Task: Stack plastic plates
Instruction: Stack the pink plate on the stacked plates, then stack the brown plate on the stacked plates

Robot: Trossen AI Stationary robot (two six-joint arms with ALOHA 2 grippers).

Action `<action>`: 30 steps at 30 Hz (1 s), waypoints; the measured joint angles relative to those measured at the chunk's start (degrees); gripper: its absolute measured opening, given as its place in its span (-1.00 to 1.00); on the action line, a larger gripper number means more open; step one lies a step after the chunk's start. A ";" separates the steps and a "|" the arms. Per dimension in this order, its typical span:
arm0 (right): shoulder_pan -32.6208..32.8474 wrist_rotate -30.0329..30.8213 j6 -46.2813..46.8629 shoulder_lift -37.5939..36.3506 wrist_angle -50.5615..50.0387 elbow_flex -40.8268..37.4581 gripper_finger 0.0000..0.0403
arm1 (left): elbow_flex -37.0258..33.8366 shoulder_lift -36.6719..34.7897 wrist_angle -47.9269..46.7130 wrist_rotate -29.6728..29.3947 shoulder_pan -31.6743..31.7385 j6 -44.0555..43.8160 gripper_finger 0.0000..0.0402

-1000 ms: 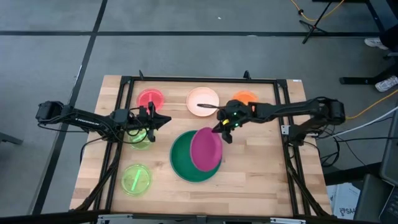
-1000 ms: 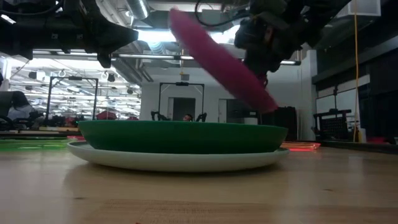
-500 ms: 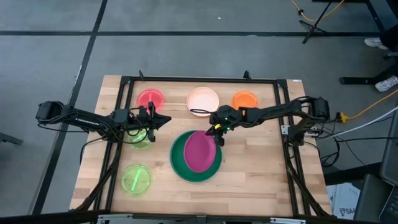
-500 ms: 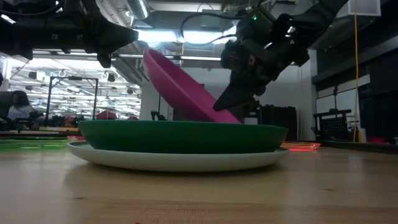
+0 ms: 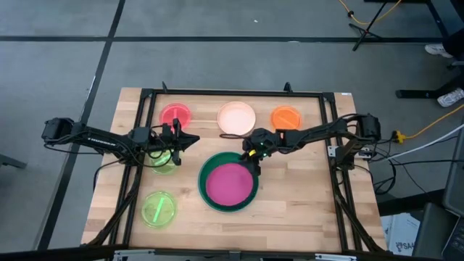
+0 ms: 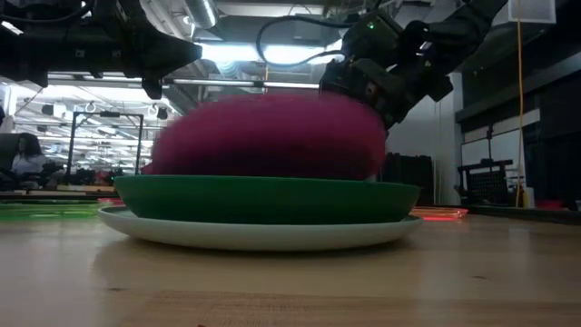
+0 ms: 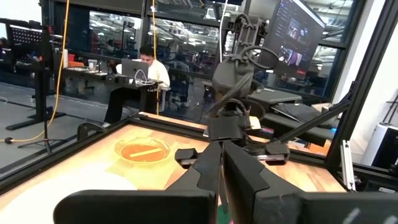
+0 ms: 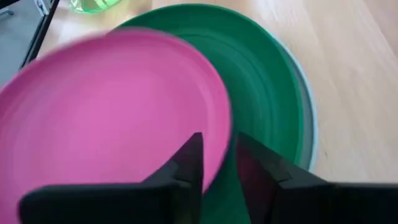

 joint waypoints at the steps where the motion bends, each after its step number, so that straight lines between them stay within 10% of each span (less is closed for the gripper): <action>1: -0.07 0.04 -0.28 0.00 0.00 0.00 -0.54 | 0.00 0.00 0.00 -0.01 0.02 0.00 -0.94; 9: -0.17 1.01 -5.81 -2.07 -0.59 -0.02 -0.41 | 0.00 0.00 -0.02 -0.02 0.02 -0.02 -0.94; 17: -0.17 16.81 -18.65 -8.35 -7.28 0.00 -0.43 | 0.00 0.00 -0.02 -0.03 0.02 -0.01 -0.94; 30: -3.26 24.00 -29.42 -0.46 -3.65 0.00 -0.43 | -0.02 0.00 -0.02 -0.06 0.01 -0.02 -0.94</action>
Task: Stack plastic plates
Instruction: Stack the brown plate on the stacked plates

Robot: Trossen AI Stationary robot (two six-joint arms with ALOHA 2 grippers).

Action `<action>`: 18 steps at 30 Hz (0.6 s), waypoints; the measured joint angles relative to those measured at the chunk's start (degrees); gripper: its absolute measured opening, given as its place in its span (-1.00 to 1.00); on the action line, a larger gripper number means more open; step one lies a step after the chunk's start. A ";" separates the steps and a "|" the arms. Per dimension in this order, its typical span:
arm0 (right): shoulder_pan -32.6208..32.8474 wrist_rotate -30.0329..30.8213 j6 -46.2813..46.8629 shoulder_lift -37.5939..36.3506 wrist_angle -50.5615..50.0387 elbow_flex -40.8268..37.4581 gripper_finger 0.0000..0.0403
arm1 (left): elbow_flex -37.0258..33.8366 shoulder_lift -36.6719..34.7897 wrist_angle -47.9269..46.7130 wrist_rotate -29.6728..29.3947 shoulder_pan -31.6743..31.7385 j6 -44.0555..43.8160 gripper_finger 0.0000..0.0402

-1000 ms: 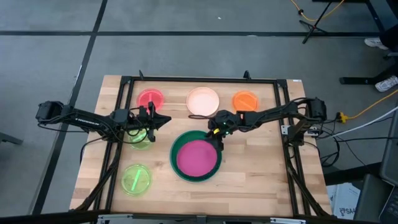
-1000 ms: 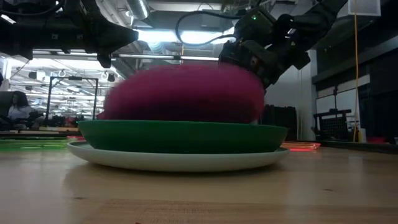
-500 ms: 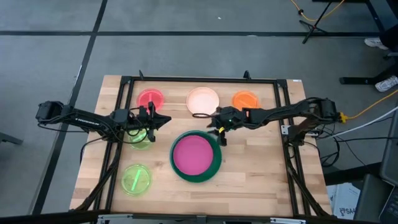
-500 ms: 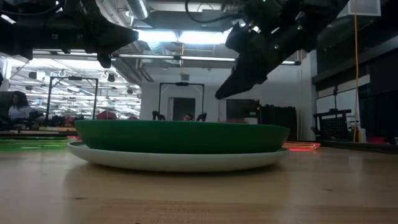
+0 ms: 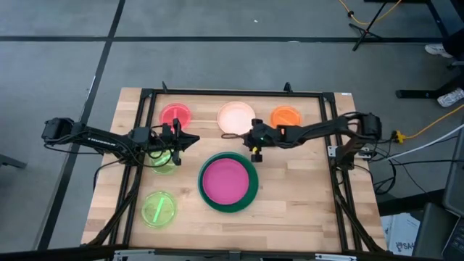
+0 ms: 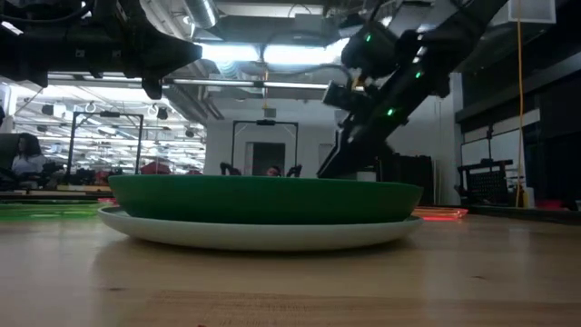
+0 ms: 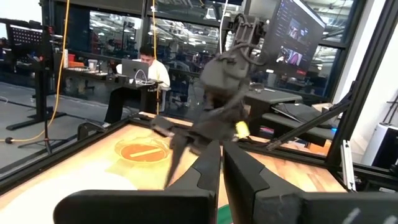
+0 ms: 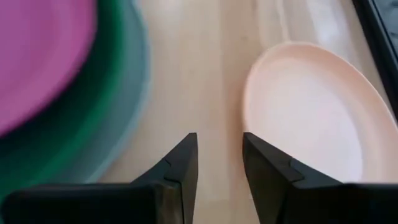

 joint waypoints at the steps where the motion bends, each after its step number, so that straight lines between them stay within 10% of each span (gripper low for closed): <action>1: -0.68 -0.32 -0.15 0.82 1.22 0.00 -0.43 | 0.00 0.00 0.00 0.00 -0.01 0.00 -0.94; 18: -7.50 -6.38 0.50 11.26 7.89 4.53 -0.43 | 0.00 0.00 0.00 -0.02 0.01 0.02 -0.94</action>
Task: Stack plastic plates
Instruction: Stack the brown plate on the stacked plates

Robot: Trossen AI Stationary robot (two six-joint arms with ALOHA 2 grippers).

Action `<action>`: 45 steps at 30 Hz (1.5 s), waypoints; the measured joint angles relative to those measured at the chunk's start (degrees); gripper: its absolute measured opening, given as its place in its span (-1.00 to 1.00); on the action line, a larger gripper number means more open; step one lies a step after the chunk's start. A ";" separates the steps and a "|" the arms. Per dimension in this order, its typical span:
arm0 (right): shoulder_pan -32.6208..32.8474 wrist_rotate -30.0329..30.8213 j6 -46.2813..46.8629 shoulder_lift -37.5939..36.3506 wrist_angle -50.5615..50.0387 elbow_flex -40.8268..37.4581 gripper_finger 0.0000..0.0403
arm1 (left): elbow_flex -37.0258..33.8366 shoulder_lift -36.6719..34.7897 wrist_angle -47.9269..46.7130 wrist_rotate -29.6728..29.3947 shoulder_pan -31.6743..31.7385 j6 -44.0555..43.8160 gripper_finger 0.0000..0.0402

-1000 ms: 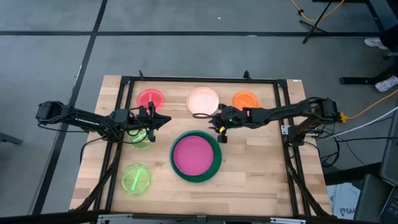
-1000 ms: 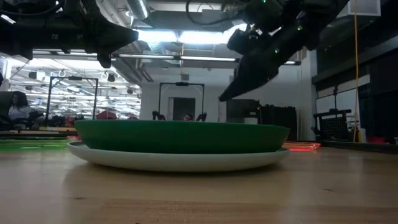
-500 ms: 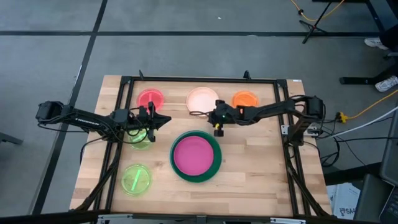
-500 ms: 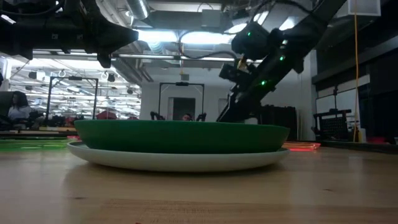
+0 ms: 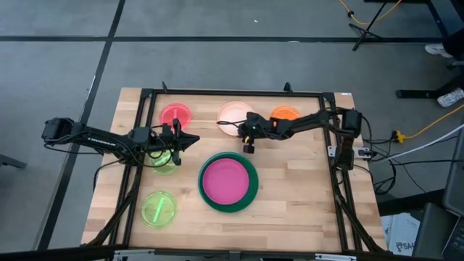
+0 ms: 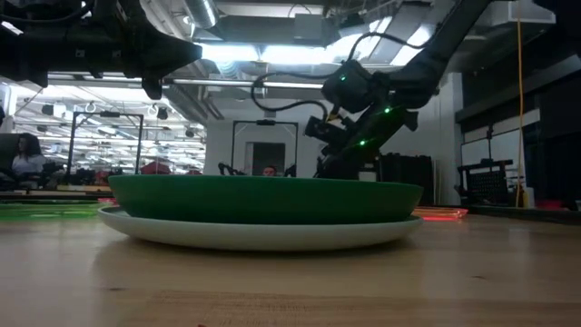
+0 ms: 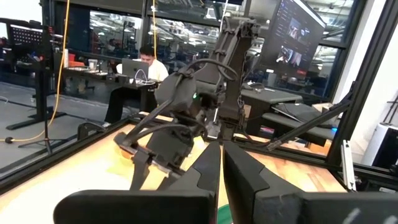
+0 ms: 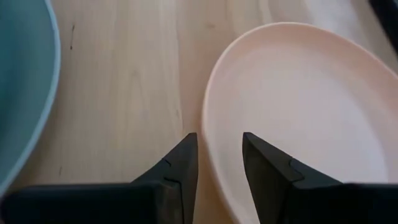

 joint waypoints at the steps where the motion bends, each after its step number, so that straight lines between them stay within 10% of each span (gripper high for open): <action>1: 0.03 -0.18 0.00 0.58 -0.07 0.44 -0.43 | 0.00 0.00 0.00 0.00 -0.02 -0.02 -0.94; 16: -0.80 1.12 -0.44 3.51 -1.16 1.55 -0.46 | 0.00 0.00 -0.01 -0.16 -0.02 0.00 -0.94; 25: -0.61 1.38 -2.08 3.66 -1.40 1.55 -0.96 | 0.00 0.00 -0.04 -0.44 -0.02 0.00 -0.94; 45: 8.34 5.51 -4.79 -8.07 -4.99 1.41 -0.99 | 0.00 0.00 -0.11 -0.43 -0.02 -0.06 -0.94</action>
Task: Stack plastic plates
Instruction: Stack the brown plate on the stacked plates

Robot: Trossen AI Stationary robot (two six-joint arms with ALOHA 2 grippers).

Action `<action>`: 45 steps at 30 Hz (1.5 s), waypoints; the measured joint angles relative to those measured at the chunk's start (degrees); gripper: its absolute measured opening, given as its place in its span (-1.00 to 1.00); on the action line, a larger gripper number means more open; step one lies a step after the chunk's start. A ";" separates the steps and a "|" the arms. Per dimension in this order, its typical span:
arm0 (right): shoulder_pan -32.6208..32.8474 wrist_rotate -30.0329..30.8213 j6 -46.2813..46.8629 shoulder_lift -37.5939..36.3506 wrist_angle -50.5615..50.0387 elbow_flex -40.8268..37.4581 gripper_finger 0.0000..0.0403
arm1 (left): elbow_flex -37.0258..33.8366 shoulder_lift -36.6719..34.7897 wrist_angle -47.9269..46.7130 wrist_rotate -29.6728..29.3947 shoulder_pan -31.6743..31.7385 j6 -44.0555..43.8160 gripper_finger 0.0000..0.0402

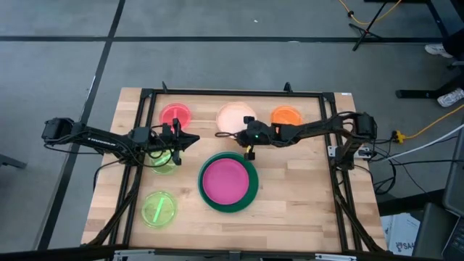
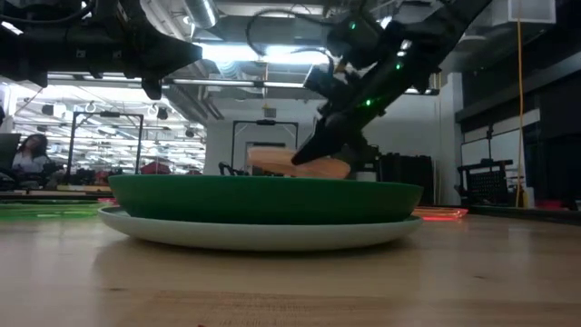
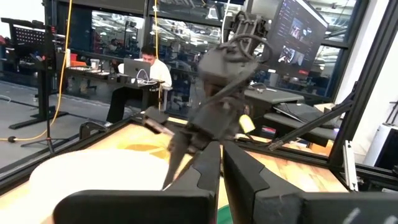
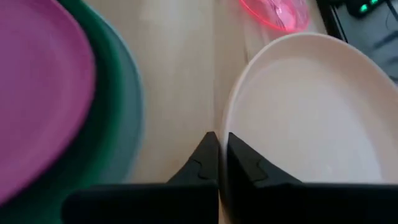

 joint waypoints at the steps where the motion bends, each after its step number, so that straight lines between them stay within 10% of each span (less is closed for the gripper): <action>1: 0.85 0.00 -0.01 -0.23 0.02 0.01 -0.99 | 0.00 0.00 0.00 0.02 0.00 0.00 -0.94; 45: 23.98 -10.74 3.51 3.61 6.30 0.10 -0.96 | 0.00 0.00 -0.30 0.01 0.02 -0.05 -0.94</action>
